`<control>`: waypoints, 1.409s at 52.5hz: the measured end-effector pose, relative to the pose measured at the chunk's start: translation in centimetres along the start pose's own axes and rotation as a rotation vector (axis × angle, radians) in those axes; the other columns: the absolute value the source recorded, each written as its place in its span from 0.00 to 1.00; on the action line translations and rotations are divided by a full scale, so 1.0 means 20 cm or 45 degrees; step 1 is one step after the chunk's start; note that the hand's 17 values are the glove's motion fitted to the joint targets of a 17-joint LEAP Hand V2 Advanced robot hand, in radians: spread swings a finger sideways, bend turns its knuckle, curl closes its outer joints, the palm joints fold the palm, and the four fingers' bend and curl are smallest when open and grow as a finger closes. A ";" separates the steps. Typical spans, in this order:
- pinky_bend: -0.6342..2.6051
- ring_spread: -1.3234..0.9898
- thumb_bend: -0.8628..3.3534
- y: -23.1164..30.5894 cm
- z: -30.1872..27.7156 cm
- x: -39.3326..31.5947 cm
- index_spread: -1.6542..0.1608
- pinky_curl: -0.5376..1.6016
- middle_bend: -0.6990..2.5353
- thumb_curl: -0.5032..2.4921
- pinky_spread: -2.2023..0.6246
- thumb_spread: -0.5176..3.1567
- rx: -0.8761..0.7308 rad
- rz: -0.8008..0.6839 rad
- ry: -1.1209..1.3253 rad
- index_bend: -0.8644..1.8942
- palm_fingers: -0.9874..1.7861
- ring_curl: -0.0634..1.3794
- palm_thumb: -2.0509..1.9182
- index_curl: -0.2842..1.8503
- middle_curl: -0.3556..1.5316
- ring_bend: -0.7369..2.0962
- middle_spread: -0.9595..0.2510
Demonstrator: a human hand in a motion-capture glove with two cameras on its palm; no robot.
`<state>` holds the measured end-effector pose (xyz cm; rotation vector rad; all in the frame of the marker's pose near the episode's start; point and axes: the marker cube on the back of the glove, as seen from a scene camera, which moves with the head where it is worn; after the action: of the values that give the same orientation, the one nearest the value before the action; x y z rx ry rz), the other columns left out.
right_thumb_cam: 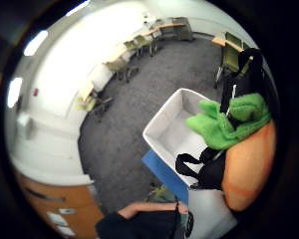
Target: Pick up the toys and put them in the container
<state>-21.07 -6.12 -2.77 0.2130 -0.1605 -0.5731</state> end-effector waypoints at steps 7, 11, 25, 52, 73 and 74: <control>0.46 0.39 0.24 0.02 0.14 0.02 0.64 0.45 0.50 0.54 0.61 0.28 -0.232 0.203 0.131 0.37 0.72 0.40 0.65 0.70 0.53 0.67 0.50; 0.49 0.42 0.16 0.01 0.18 -0.24 0.67 0.49 0.44 0.46 0.66 0.35 -0.294 0.172 0.139 0.26 0.32 0.42 0.49 0.62 0.51 0.65 0.55; 0.51 0.49 0.17 0.16 0.09 -0.10 0.73 0.45 0.38 0.34 0.73 0.39 -0.232 0.201 0.051 0.32 0.28 0.29 0.46 0.41 0.44 0.53 0.67; 0.44 0.48 0.17 1.19 -0.31 0.86 0.74 0.41 0.35 0.24 0.75 0.39 -0.227 0.498 0.222 0.37 0.34 0.25 0.46 0.32 0.42 0.48 0.69; 0.41 0.46 0.17 1.96 -0.41 1.48 0.72 0.40 0.33 0.21 0.75 0.38 -0.240 0.804 0.258 0.38 0.36 0.24 0.46 0.32 0.41 0.46 0.70; 0.41 0.46 0.17 1.98 -0.40 1.49 0.72 0.40 0.33 0.21 0.75 0.38 -0.238 0.809 0.258 0.38 0.36 0.24 0.46 0.32 0.41 0.46 0.69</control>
<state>25.84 11.05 1.81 0.0299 0.0265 0.0680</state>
